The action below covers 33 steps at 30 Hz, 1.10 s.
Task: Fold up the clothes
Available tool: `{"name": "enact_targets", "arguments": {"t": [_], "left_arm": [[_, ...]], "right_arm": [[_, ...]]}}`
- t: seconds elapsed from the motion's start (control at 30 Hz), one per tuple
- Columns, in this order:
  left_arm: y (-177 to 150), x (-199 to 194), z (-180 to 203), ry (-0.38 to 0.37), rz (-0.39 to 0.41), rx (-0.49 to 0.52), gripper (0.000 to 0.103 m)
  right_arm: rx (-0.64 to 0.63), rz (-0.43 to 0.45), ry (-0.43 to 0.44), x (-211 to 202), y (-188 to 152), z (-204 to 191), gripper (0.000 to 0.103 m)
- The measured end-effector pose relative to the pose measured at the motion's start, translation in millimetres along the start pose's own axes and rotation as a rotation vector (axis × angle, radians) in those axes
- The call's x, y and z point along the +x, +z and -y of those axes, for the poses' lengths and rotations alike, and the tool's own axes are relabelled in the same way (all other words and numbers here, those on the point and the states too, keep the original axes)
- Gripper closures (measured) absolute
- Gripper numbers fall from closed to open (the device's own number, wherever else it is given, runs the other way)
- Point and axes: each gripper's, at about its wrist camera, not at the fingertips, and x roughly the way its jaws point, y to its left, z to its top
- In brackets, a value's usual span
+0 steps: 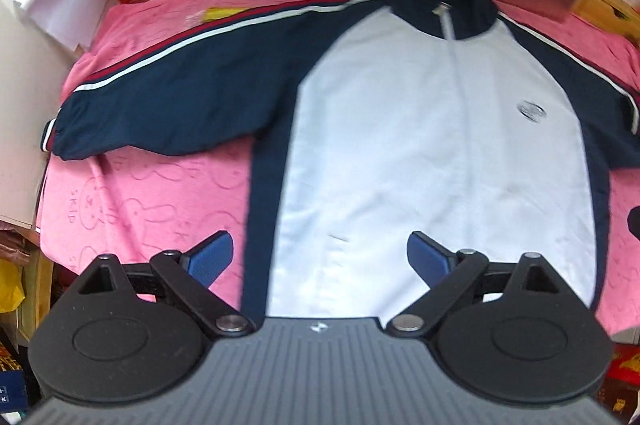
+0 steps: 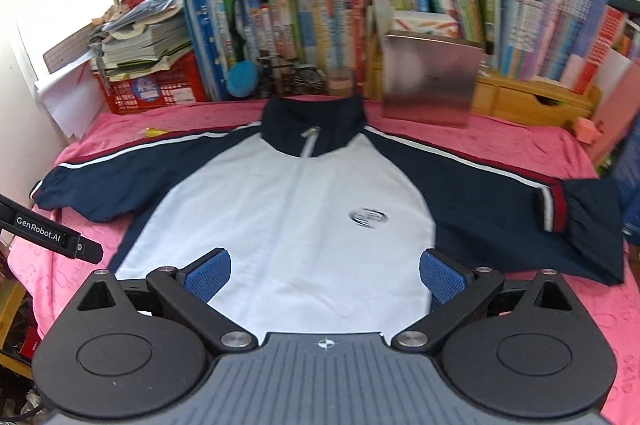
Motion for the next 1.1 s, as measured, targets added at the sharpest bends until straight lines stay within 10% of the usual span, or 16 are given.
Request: {"name": "enact_targets", "arguments": {"t": [1.1], "left_arm": [[-21, 22, -1, -0.102, -0.106, 0.229, 0.008]], "right_arm": [[0.114, -0.085, -0.236, -34, -53, -43, 0.0]]}}
